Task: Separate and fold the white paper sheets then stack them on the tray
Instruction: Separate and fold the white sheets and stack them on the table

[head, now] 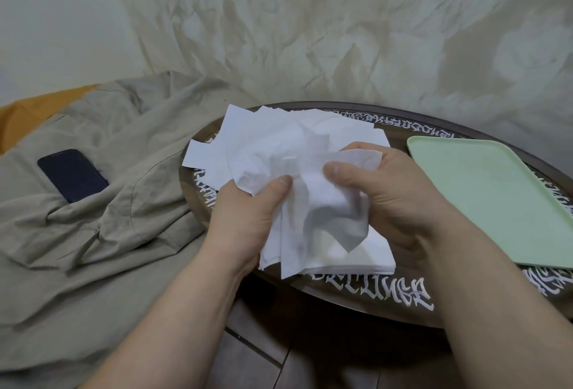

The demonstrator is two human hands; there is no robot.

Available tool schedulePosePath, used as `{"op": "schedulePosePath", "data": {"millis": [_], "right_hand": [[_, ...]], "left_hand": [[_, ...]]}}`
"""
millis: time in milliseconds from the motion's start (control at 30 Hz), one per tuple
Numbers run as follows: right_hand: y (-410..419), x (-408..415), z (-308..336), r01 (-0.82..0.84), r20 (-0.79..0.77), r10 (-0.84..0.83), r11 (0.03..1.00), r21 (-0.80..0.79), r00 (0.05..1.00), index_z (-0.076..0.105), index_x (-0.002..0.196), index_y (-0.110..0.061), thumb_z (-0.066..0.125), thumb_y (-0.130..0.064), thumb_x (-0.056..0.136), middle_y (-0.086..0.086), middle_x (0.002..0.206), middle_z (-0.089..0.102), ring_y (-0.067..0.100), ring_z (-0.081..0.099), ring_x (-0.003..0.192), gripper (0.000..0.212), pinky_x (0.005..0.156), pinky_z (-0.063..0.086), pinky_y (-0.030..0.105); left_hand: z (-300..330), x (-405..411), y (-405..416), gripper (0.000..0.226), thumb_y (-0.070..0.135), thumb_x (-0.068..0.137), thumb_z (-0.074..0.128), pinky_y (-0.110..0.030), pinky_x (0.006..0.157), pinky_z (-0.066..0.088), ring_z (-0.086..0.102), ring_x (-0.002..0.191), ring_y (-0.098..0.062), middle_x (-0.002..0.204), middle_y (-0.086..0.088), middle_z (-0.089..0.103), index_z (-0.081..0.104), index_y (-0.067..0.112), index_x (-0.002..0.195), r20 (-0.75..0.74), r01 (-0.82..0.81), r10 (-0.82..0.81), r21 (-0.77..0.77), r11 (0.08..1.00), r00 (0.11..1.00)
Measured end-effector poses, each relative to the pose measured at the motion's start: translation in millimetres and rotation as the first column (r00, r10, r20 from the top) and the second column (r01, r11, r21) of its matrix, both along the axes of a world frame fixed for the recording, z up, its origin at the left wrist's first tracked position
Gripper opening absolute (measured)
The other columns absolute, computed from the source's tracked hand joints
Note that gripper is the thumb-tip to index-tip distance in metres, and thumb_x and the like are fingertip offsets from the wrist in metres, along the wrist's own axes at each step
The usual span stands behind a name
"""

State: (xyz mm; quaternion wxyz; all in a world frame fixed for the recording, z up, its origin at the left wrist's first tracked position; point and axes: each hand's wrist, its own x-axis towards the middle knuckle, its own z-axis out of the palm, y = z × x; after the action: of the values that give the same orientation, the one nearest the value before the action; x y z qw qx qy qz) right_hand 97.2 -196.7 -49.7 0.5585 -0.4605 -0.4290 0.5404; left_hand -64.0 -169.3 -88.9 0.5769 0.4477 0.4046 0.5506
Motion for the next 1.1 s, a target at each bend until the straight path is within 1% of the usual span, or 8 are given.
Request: {"op": "schedulePosePath", "data": {"millis": [33,67,167,200,300,467,700,1100], "right_hand": [[-1,1,1,0.009,-0.023,-0.009,1.000,0.012,1.000,0.062,0.085,-0.004,0.067,0.002,0.082,0.011,0.074,0.065,0.020,0.060,0.066,0.008,0.058,0.050,0.026],[0,0,0,0.039,0.008,-0.039,0.999,0.023,0.999,0.061,0.080,-0.008,0.068,0.001,0.082,0.009,0.073,0.064,0.020,0.060,0.065,0.011,0.059,0.049,0.026],[4,-6,-9,0.146,0.255,-0.157,0.987,0.062,0.954,0.062,0.071,-0.016,0.071,-0.004,0.081,0.002,0.070,0.067,0.015,0.062,0.064,0.018,0.062,0.049,0.029],[6,-9,-12,0.173,0.287,-0.185,0.983,0.069,0.940,0.062,0.070,-0.018,0.072,-0.005,0.080,0.001,0.070,0.068,0.014,0.063,0.064,0.018,0.063,0.050,0.030],[6,-13,-14,0.205,0.250,-0.219,0.975,0.079,0.943,0.063,0.071,-0.019,0.075,-0.005,0.077,-0.001,0.071,0.070,0.014,0.065,0.066,0.020,0.066,0.052,0.031],[4,-18,-15,0.151,0.228,-0.155,0.988,0.034,0.961,0.067,0.075,-0.014,0.077,-0.006,0.076,0.005,0.076,0.073,0.017,0.070,0.070,0.013,0.067,0.056,0.030],[4,-17,-15,0.179,0.214,-0.181,0.983,0.025,0.960,0.067,0.073,-0.009,0.076,-0.004,0.077,0.011,0.077,0.072,0.019,0.067,0.068,0.011,0.069,0.056,0.036],[6,-15,-15,0.175,0.215,-0.183,0.983,0.057,0.959,0.067,0.069,-0.013,0.076,-0.005,0.077,0.004,0.070,0.070,0.014,0.067,0.065,0.015,0.062,0.054,0.027]], "left_hand": [[0,0,0,0.022,0.001,0.090,0.065,-0.042,0.088,0.056,0.072,0.097,-0.020,0.101,0.000,0.076,0.069,0.017,0.104,0.000,-0.008,0.008,0.003,1.000,1.000],[0,1,0,0.023,0.000,0.090,0.064,-0.042,0.089,0.056,0.072,0.099,-0.021,0.103,-0.001,0.076,0.068,0.016,0.105,0.004,-0.004,0.004,0.008,1.000,1.000],[0,5,-2,0.022,0.000,0.089,0.063,-0.039,0.086,0.056,0.072,0.099,-0.022,0.102,-0.002,0.076,0.068,0.016,0.104,0.016,0.031,-0.031,0.012,0.999,0.999],[-1,5,-2,0.022,0.000,0.090,0.063,-0.037,0.084,0.057,0.072,0.097,-0.020,0.101,0.000,0.076,0.068,0.017,0.103,0.017,0.033,-0.033,0.010,0.999,0.999],[-1,4,-2,0.022,0.001,0.090,0.062,-0.035,0.082,0.058,0.073,0.096,-0.020,0.101,0.000,0.076,0.068,0.015,0.105,0.036,0.034,-0.033,-0.010,0.999,0.999],[-3,4,-1,0.025,0.001,0.091,0.061,-0.039,0.084,0.058,0.072,0.099,-0.024,0.105,-0.006,0.075,0.066,0.010,0.113,0.051,0.054,-0.052,-0.032,0.998,0.997],[-4,3,1,0.019,0.005,0.093,0.060,-0.042,0.087,0.056,0.072,0.100,-0.024,0.105,-0.004,0.075,0.067,0.015,0.107,0.064,0.049,-0.046,-0.041,0.998,0.997],[-4,4,0,0.022,0.005,0.094,0.058,-0.042,0.088,0.056,0.071,0.103,-0.025,0.110,-0.005,0.074,0.066,0.014,0.112,0.067,0.087,-0.084,-0.036,0.996,0.994]]}}
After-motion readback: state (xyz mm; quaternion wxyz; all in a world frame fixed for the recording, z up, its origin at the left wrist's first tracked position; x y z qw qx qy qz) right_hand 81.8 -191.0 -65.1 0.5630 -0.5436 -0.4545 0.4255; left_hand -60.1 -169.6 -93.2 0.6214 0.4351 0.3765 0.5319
